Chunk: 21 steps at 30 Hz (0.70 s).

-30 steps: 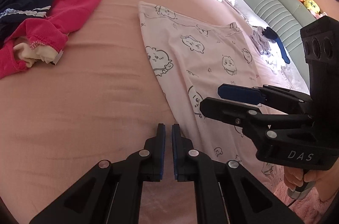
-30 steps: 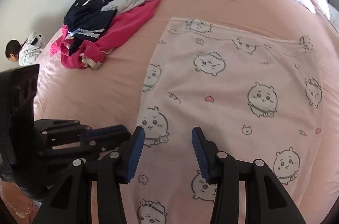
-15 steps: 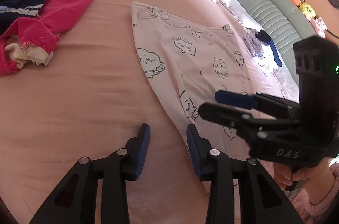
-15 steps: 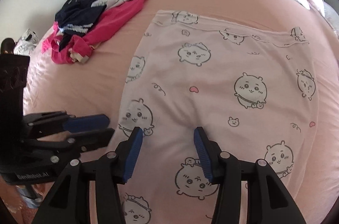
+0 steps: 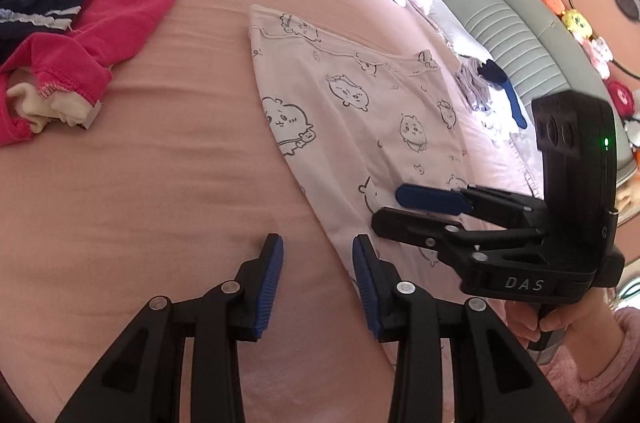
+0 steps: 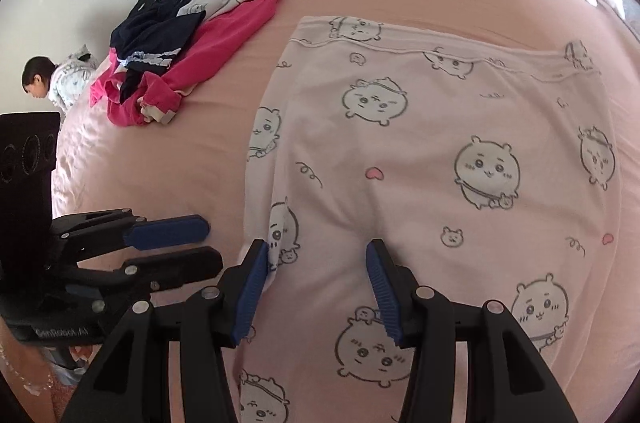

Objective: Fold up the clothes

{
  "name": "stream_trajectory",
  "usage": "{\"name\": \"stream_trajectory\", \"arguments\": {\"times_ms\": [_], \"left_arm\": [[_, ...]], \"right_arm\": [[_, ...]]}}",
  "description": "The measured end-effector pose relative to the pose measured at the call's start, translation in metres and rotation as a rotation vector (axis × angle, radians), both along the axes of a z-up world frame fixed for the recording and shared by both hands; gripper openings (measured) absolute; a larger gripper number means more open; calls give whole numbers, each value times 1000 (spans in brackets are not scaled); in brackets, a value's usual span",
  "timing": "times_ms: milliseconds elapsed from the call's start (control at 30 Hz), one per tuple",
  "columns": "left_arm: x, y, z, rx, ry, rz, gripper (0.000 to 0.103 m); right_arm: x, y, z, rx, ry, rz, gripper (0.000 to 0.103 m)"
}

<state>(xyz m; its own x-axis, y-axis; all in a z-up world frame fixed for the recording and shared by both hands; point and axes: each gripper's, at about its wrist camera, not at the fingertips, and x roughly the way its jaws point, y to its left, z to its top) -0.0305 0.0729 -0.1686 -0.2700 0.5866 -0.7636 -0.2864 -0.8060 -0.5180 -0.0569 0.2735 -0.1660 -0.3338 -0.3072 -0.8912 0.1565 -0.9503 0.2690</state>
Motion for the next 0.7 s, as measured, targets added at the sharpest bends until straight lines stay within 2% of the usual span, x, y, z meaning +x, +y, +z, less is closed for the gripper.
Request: {"name": "stream_trajectory", "arguments": {"times_ms": [100,233,333,367,400,433,600,700], "left_arm": [[-1,-1,-1,33,-13,13,33],[0,2,-5,89,-26,14,33],[-1,5,-9,149,-37,17,32],[-1,8,-11,158,-38,20,23],[-1,11,-11,145,-33,25,11],[-1,13,-11,126,-24,28,4],[1,8,5,61,28,39,3],[1,-4,2,-7,27,87,1]], "right_arm": [[3,7,-1,-39,-10,-23,50],[0,1,0,9,-2,1,50],[1,4,0,5,9,-20,50],[2,6,1,4,12,-32,50],[4,9,2,4,15,-44,50],[6,12,3,1,18,-56,50],[7,19,2,21,13,-63,50],[5,17,-1,49,15,-50,50]]}}
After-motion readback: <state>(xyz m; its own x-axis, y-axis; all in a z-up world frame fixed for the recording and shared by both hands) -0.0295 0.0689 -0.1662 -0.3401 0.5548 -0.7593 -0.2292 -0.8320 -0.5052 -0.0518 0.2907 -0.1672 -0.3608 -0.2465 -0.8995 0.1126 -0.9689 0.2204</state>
